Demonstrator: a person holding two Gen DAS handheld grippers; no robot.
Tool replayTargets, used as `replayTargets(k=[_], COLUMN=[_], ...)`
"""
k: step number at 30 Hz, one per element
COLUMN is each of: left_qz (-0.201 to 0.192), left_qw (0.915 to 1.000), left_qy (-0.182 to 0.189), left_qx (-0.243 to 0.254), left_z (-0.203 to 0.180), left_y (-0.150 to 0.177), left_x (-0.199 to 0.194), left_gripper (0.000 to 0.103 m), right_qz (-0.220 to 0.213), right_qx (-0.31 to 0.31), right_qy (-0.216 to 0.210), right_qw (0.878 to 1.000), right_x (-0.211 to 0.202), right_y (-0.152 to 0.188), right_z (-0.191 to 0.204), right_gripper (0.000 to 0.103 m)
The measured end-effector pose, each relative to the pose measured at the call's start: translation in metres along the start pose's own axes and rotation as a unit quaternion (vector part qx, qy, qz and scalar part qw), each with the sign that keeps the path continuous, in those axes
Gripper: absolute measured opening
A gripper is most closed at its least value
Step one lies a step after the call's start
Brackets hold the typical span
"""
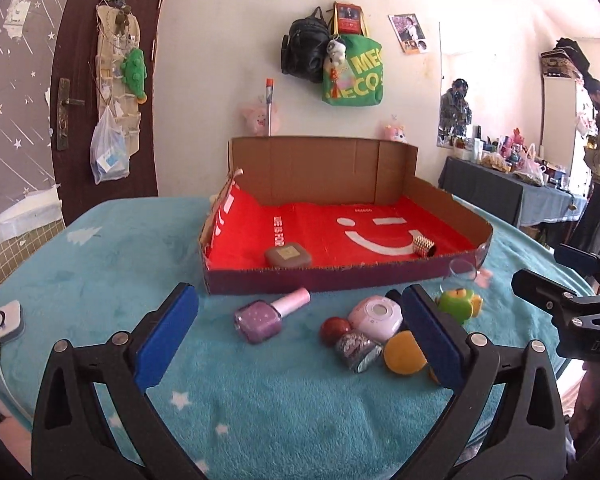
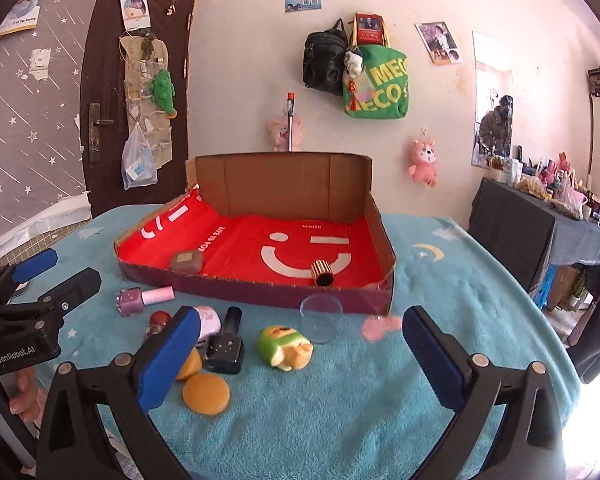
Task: Organize rigid objects
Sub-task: 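Lift both tools out of the box and back toward the remaining items, then grasp the pink nail-polish bottle with the left tool while the right tool grasps the green squishy toy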
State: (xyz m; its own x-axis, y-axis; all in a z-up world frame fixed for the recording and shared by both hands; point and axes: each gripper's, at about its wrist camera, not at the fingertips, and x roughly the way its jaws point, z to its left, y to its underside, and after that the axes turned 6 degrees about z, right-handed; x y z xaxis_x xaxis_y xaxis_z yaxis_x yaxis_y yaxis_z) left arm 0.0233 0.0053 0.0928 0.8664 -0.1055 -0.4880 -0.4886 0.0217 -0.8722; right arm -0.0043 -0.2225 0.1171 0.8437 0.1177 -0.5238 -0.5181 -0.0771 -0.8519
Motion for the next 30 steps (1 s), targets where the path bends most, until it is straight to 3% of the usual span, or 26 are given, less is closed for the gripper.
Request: replayTargets(k=[11, 18, 30], left_qz=[0.066, 0.078, 0.145], left_qw=[0.9976, 0.9967, 0.9893], left_qy=[0.002, -0.009, -0.006], left_qx=[-0.021, -0.02, -0.013], left_z=[0.01, 0.014, 0.044], left_y=[0.03, 0.027, 0.001], left_x=[0.03, 0.037, 0.075], left_gripper=[0.103, 0.103, 0.102], right_qz=[0.063, 0.073, 0.101], right_qx=[0.048, 0.047, 0.053], right_qy=[-0.011, -0.008, -0.022], right_qw=[0.997, 0.996, 0.993], right_x=[0.04, 0.048, 0.07], right_y=[0.037, 0.038, 0.026], right_z=[-0.006, -0.006, -0.009], right_gripper=[0.103, 0.103, 0.103])
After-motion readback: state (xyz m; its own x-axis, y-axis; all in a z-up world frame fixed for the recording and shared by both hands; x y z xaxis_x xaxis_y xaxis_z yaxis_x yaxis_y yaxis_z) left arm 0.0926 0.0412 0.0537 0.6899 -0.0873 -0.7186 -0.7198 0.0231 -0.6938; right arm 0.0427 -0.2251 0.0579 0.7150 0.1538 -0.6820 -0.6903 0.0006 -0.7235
